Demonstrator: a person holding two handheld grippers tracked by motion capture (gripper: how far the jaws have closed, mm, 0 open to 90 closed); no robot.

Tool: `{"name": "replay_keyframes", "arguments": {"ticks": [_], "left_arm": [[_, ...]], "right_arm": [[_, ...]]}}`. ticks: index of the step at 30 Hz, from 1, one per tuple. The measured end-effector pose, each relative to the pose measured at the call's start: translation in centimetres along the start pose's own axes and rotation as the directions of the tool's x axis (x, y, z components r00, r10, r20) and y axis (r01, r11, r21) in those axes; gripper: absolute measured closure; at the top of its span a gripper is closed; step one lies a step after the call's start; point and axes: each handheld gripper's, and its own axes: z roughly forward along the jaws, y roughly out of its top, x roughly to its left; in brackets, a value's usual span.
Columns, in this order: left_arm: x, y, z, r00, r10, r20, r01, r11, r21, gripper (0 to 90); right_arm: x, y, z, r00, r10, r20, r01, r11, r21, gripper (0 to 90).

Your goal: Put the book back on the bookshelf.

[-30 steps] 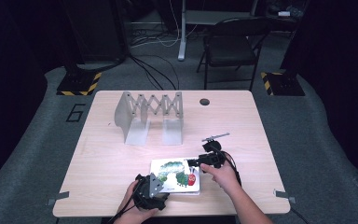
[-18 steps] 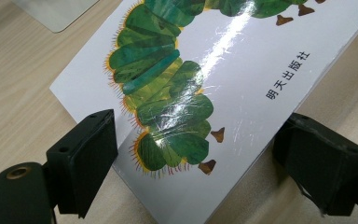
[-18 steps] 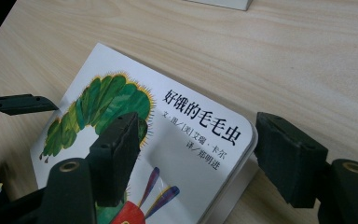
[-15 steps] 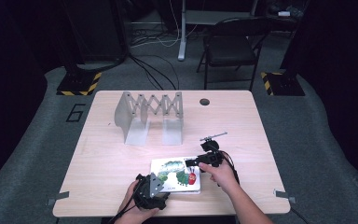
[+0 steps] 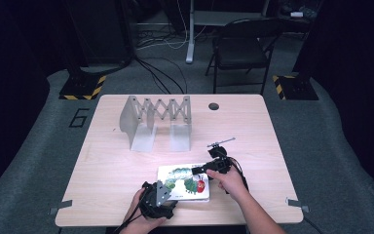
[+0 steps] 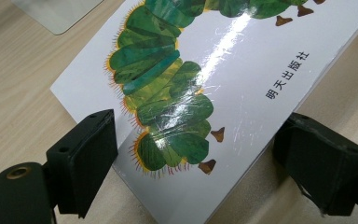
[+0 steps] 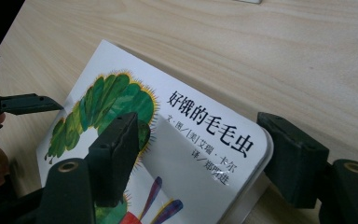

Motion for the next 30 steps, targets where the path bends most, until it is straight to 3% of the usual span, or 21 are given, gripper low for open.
{"name": "replay_keyframes", "arguments": {"ticks": [4,9,13,21,30], "left_arm": [[0.01,-0.04,0.02,1.0,0.0,0.002,0.0,1.0,-0.004,13.6],[0.0,-0.06,0.03,1.0,-0.001,0.0,0.001,1.0,-0.005,13.6],[0.03,-0.08,0.03,1.0,0.0,0.004,0.0,1.0,-0.009,13.6],[0.04,-0.07,0.04,1.0,0.002,0.002,-0.002,1.0,-0.007,13.0],[0.05,-0.02,-0.06,1.0,0.005,0.007,-0.005,1.0,0.006,12.8]], "right_arm": [[-0.1,0.1,0.09,0.9997,0.009,-0.022,-0.008,1.0,0.015,30.1],[0.15,0.17,-0.11,0.9982,0.005,-0.059,-0.005,1.0,0.005,22.3],[0.5,0.15,-0.04,0.9976,-0.042,-0.055,0.042,0.999,0.009,18.1],[0.28,0.18,-0.49,0.9977,-0.068,-0.01,0.068,0.998,0.014,35.5],[0.11,0.18,-0.81,0.9983,-0.057,-0.011,0.057,0.998,-0.001,41.6]]}}
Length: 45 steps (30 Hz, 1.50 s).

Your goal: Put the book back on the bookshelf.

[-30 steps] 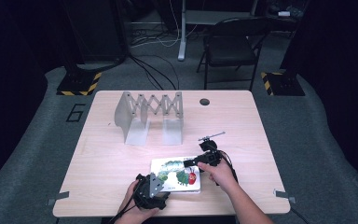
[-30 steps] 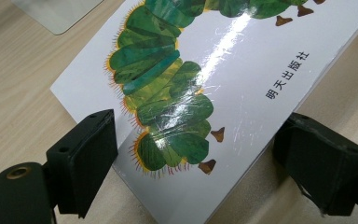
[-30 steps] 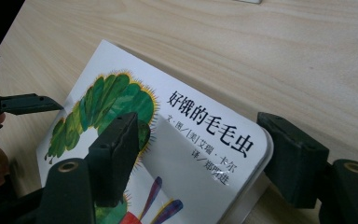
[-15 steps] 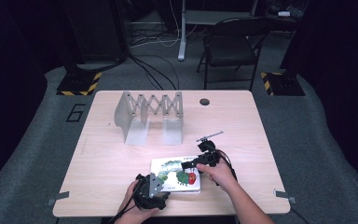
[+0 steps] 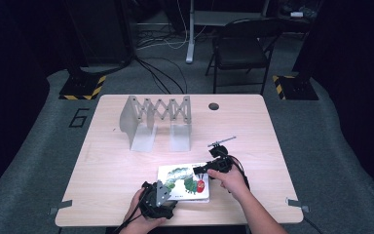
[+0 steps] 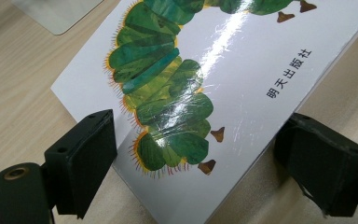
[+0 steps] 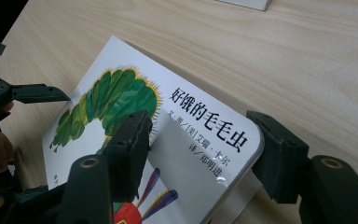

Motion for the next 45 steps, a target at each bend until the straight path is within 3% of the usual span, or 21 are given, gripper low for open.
{"name": "replay_keyframes", "arguments": {"ticks": [4,8,11,17,21,35,38,45], "left_arm": [[0.0,0.0,0.0,1.0,-0.004,-0.007,0.004,1.0,-0.002,12.7],[0.2,-0.1,0.1,0.9993,-0.038,-0.001,0.038,0.9993,0.007,9.3],[0.2,-0.1,0.1,0.9989,-0.043,-0.02,0.043,0.9989,0.016,8.5],[1.1,-0.2,0.2,0.9926,-0.115,0.04,0.113,0.9922,0.054,5.7],[1.2,-0.3,0.2,0.9925,-0.117,0.034,0.115,0.9918,0.055,5.4],[2.0,0.0,-0.2,0.9852,-0.144,0.093,0.133,0.9849,0.111,9.3],[2.0,0.0,-0.2,0.9864,-0.142,0.084,0.132,0.9852,0.109,9.5],[2.2,0.0,-0.3,0.984,-0.145,0.104,0.133,0.9849,0.111,10.3]], "right_arm": [[0.0,0.0,-0.2,1.0,0.005,-0.002,-0.005,1.0,0.007,42.9],[0.0,0.0,-0.3,0.9999,0.009,-0.004,-0.009,1.0,0.006,43.7],[0.2,-0.1,-0.3,0.9998,0.016,-0.009,-0.016,1.0,0.001,44.2],[0.2,-0.1,-0.5,0.9997,0.016,-0.016,-0.016,1.0,0.0,45.1],[0.2,-0.1,-0.6,0.9997,0.019,-0.018,-0.019,1.0,0.006,45.3],[-0.1,-0.1,-0.5,0.9996,0.015,-0.023,-0.015,1.0,0.003,46.0],[0.0,0.0,-0.6,0.9994,0.022,-0.025,-0.022,1.0,0.006,46.6],[-0.1,-0.1,-0.7,0.999,0.032,-0.032,-0.032,0.999,-0.001,47.8]]}}
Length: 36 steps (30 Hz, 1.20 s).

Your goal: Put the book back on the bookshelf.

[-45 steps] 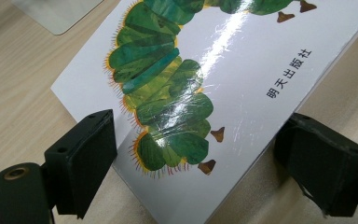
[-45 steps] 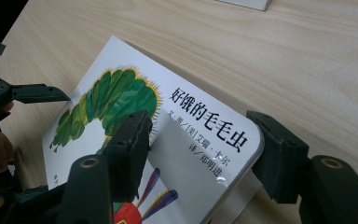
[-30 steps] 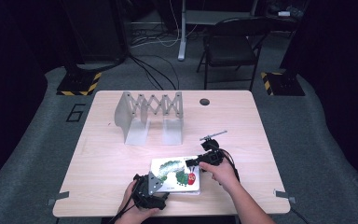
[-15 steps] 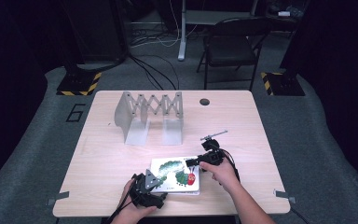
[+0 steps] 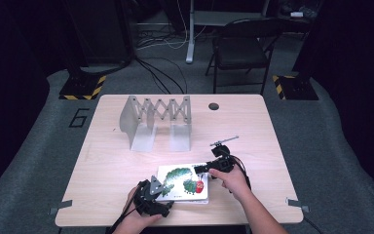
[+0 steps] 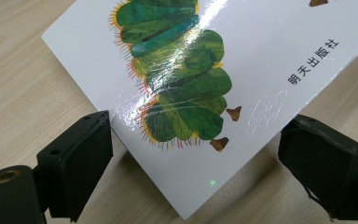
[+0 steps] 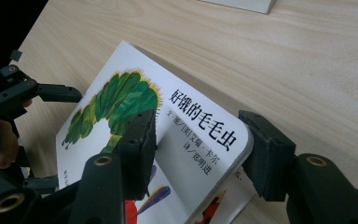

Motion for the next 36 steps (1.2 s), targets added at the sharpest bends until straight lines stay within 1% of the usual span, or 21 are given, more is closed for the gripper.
{"name": "replay_keyframes", "arguments": {"ticks": [1,2,5,8,10,11,14,15,16,18,19,20,22,25,27,28,29,32,33,35,36], "left_arm": [[0.1,0.0,0.0,0.9999,-0.003,0.01,0.003,1.0,0.0,10.4],[0.1,0.0,-0.1,0.9999,-0.006,0.009,0.006,1.0,0.004,10.4],[0.3,0.0,-0.1,0.9995,-0.014,0.027,0.014,0.9999,0.002,10.6],[0.4,0.0,-0.1,0.9995,-0.01,0.029,0.01,0.9999,0.005,10.9],[0.6,0.0,-0.2,0.999,-0.013,0.043,0.012,0.9999,0.011,10.9],[0.6,0.0,-0.2,0.9982,-0.025,0.054,0.025,0.9997,0.009,10.9],[1.1,0.0,-0.3,0.9952,-0.046,0.086,0.045,0.9989,0.012,11.1],[1.2,0.1,-0.4,0.9944,-0.045,0.096,0.044,0.9989,0.015,11.0],[1.3,0.1,-0.4,0.9948,-0.042,0.093,0.041,0.9991,0.014,11.0],[1.6,0.1,-0.5,0.9928,-0.042,0.112,0.041,0.999,0.018,11.2],[1.6,0.1,-0.5,0.9932,-0.041,0.109,0.04,0.9991,0.013,11.4],[1.7,0.1,-0.6,0.9919,-0.045,0.119,0.043,0.9989,0.016,11.6],[1.7,0.1,-0.6,0.9907,-0.051,0.126,0.05,0.9987,0.013,12.4],[1.8,0.2,-0.6,0.9916,-0.042,0.122,0.04,0.9991,0.014,12.8],[1.8,0.2,-0.6,0.992,-0.045,0.118,0.044,0.999,0.007,12.8],[1.8,0.2,-0.7,0.9902,-0.048,0.131,0.047,0.9988,0.015,13.0],[1.9,0.2,-0.7,0.9901,-0.057,0.128,0.056,0.9984,0.012,13.1],[2.0,0.3,-0.7,0.9872,-0.069,0.144,0.066,0.9975,0.024,13.2],[2.1,0.3,-0.7,0.9859,-0.081,0.146,0.08,0.9967,0.015,13.6],[2.5,0.3,-0.8,0.9765,-0.125,0.176,0.126,0.992,0.003,16.3],[2.8,0.3,-0.9,0.9718,-0.14,0.19,0.143,0.9898,-0.001,17.5]], "right_arm": [[-0.1,0.0,0.0,1.0,-0.004,-0.002,0.004,1.0,0.0,47.8],[-0.1,0.0,0.0,1.0,-0.002,-0.002,0.002,1.0,0.004,47.8],[-0.2,0.0,0.1,0.9999,0.01,-0.009,-0.01,1.0,0.001,47.9],[-0.2,0.0,0.0,1.0,0.002,-0.009,-0.002,1.0,0.004,47.9],[-0.2,0.0,0.0,1.0,0.004,-0.009,-0.004,1.0,0.004,47.9],[-0.2,0.0,0.0,1.0,-0.002,-0.006,0.002,1.0,0.002,47.9],[-0.3,-0.1,0.1,1.0,0.004,0.0,-0.004,1.0,0.006,47.7],[-0.3,-0.1,0.2,1.0,0.003,0.0,-0.003,1.0,0.005,47.7],[-0.4,-0.1,0.2,1.0,0.003,-0.003,-0.003,1.0,0.001,47.8],[-0.4,0.0,0.1,1.0,0.006,-0.003,-0.006,1.0,0.011,47.7],[-0.3,0.0,0.1,1.0,0.007,-0.003,-0.007,1.0,0.01,47.7],[-0.4,0.0,0.1,1.0,0.005,-0.002,-0.005,1.0,0.011,47.7],[-0.4,0.0,0.1,1.0,0.002,-0.001,-0.002,1.0,0.009,47.7],[-0.3,0.0,0.1,1.0,0.009,-0.002,-0.009,1.0,0.004,47.7],[-0.3,0.0,0.1,1.0,0.009,-0.003,-0.009,1.0,0.007,47.7],[-0.3,-0.1,0.2,1.0,0.004,-0.001,-0.004,1.0,-0.002,47.7],[-0.3,-0.1,0.2,1.0,0.005,-0.002,-0.005,1.0,-0.003,47.7],[-0.3,0.0,0.1,1.0,0.005,-0.004,-0.005,1.0,-0.002,47.7],[-0.3,0.0,0.1,1.0,0.003,-0.003,-0.003,1.0,-0.001,47.8],[-0.3,-0.1,0.2,0.9999,0.013,0.003,-0.013,1.0,0.001,47.7],[-0.3,-0.1,0.2,0.9999,0.01,0.003,-0.01,1.0,0.001,47.7]]}}
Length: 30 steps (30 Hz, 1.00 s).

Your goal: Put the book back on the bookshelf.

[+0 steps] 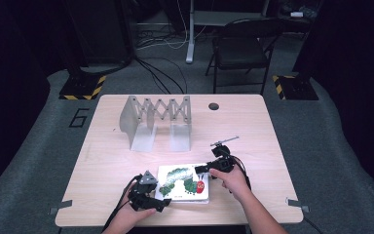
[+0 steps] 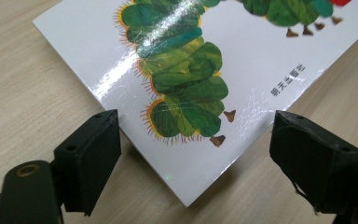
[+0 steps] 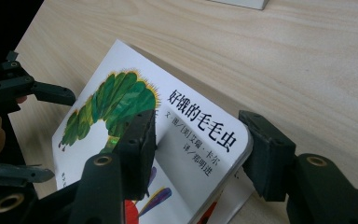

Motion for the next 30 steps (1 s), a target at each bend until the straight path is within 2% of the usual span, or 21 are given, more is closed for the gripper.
{"name": "replay_keyframes", "arguments": {"ticks": [2,5,8,12,17,24,26,30], "left_arm": [[0.23,0.07,-0.08,0.9999,-0.014,-0.003,0.013,0.9998,-0.013,21.2],[0.11,0.07,0.14,0.9997,-0.024,-0.008,0.024,0.9996,-0.012,19.5],[0.17,0.1,0.26,0.9998,-0.014,-0.015,0.013,0.9998,-0.014,17.7],[0.24,0.11,0.26,0.9999,-0.011,-0.01,0.011,0.9998,-0.016,17.1],[0.37,0.19,0.24,0.9995,-0.032,0.005,0.032,0.9993,-0.018,17.1],[0.44,0.26,0.32,0.999,-0.044,0.004,0.044,0.9988,-0.023,17.0],[0.33,0.27,0.34,0.9979,-0.064,0.011,0.064,0.9977,-0.022,17.0],[0.52,0.38,0.14,0.9984,-0.056,0.008,0.056,0.998,-0.031,19.2]], "right_arm": [[0.0,-0.02,0.03,1.0,0.002,-0.001,-0.002,1.0,-0.004,47.7],[0.05,-0.01,-0.05,1.0,0.0,0.001,0.0,1.0,0.006,47.7],[0.0,-0.02,0.07,1.0,-0.001,0.007,0.001,1.0,-0.003,47.7],[0.01,-0.02,0.0,1.0,-0.007,0.005,0.007,1.0,0.002,47.6],[0.04,-0.01,-0.03,1.0,-0.006,0.004,0.006,1.0,0.003,47.6],[0.12,-0.03,-0.05,1.0,-0.006,0.004,0.006,1.0,-0.008,47.7],[0.1,-0.01,-0.04,1.0,-0.005,0.003,0.005,1.0,-0.007,47.7],[0.08,0.0,-0.02,1.0,-0.004,0.002,0.004,1.0,-0.006,47.6]]}}
